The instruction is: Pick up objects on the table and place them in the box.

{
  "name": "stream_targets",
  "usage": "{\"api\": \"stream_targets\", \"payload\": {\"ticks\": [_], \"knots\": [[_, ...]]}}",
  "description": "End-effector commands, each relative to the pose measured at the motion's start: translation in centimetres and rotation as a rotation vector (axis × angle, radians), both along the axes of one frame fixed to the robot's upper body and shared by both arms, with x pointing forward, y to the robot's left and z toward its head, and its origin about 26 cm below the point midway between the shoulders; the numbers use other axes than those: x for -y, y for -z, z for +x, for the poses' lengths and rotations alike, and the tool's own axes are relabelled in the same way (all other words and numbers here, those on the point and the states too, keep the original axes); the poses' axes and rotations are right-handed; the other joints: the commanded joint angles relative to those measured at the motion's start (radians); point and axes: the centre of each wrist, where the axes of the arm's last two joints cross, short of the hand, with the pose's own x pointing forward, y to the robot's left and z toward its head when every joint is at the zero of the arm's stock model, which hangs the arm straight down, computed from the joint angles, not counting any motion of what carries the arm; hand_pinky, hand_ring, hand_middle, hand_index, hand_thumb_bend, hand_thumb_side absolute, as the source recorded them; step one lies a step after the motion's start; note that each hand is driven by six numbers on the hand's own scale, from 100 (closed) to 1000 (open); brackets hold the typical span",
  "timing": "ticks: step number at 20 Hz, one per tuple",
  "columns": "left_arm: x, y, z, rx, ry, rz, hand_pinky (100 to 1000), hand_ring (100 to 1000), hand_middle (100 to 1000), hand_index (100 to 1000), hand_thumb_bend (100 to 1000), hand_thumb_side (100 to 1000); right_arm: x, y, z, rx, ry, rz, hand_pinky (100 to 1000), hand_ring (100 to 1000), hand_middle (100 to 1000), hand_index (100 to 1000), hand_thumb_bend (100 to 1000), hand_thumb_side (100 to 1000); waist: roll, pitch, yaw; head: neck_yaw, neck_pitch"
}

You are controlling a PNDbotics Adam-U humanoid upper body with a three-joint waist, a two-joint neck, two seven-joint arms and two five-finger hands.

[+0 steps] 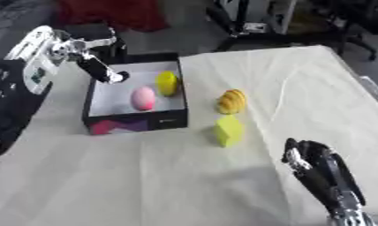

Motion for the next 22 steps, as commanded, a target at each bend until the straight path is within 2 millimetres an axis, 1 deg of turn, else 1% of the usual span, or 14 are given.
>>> {"api": "stream_targets", "payload": {"ticks": [1, 3, 4, 6, 8, 10, 11, 13, 15, 17, 19, 22], "knots": [[-0.6, -0.3, 1.0, 0.044, -0.048, 0.013, 593, 497, 551, 675, 292, 386, 0.2, -0.6, 0.2, 0.019, -0.003, -0.002, 706, 513, 429, 454, 100, 574, -0.016, -0.005, 0.002, 0.002, -0.002], [-1.1, 0.3, 1.4, 0.057, -0.055, 0.027, 609, 509, 564, 691, 315, 402, 0.1, -0.5, 0.2, 0.018, -0.003, -0.001, 706, 513, 429, 454, 100, 575, -0.017, -0.006, 0.004, 0.002, -0.002], [-1.4, 0.5, 1.5, 0.072, -0.057, 0.033, 625, 522, 578, 707, 352, 428, 0.1, -0.5, 0.2, 0.018, -0.003, -0.001, 706, 513, 429, 454, 100, 574, -0.017, -0.006, 0.006, 0.002, -0.002], [-2.3, 0.1, 1.5, 0.123, -0.062, 0.036, 648, 543, 599, 745, 424, 510, 0.2, -0.5, 0.2, 0.018, 0.002, 0.0, 706, 513, 429, 454, 100, 572, -0.018, -0.006, 0.009, 0.002, -0.002], [-3.9, -0.8, 1.2, 0.187, -0.074, 0.008, 661, 556, 612, 771, 471, 597, 0.3, -0.5, 0.2, 0.018, 0.008, 0.0, 706, 513, 429, 454, 100, 571, -0.018, -0.006, 0.013, -0.001, -0.002], [-6.1, -2.3, 0.6, 0.263, -0.091, -0.042, 669, 562, 616, 782, 478, 671, 0.4, -0.5, 0.1, 0.018, 0.015, -0.001, 706, 513, 429, 454, 100, 567, -0.018, -0.006, 0.019, -0.005, -0.002], [-7.4, -2.9, 0.2, 0.3, -0.1, -0.067, 670, 562, 616, 784, 475, 686, 0.4, -0.5, 0.1, 0.019, 0.019, -0.002, 706, 513, 429, 455, 100, 563, -0.018, -0.007, 0.022, -0.007, -0.002], [-10.1, -3.9, -0.7, 0.366, -0.12, -0.107, 670, 562, 615, 785, 471, 696, 0.6, -0.5, 0.1, 0.023, 0.026, -0.005, 707, 513, 429, 455, 100, 540, -0.019, -0.007, 0.028, -0.006, -0.002], [-13.1, -4.5, -2.0, 0.429, -0.147, -0.145, 666, 556, 607, 783, 461, 698, 1.0, -0.8, 0.1, 0.037, 0.031, -0.022, 707, 513, 428, 456, 100, 464, -0.021, -0.007, 0.035, -0.008, -0.002], [-15.5, -4.8, -3.3, 0.49, -0.172, -0.189, 660, 548, 597, 774, 451, 697, 1.5, -1.6, 0.2, 0.067, 0.025, -0.056, 708, 513, 428, 458, 100, 375, -0.023, -0.006, 0.044, -0.012, -0.002], [-17.2, -4.6, -4.6, 0.544, -0.192, -0.241, 657, 544, 591, 771, 445, 698, 2.1, -2.7, 0.4, 0.104, 0.01, -0.094, 710, 515, 429, 463, 100, 364, -0.026, -0.004, 0.054, -0.018, -0.002], [-18.5, -3.6, -6.2, 0.608, -0.238, -0.34, 644, 533, 577, 763, 432, 695, 2.8, -4.9, 0.9, 0.188, -0.03, -0.186, 717, 521, 437, 486, 100, 399, -0.033, 0.003, 0.078, -0.034, -0.002]]}}
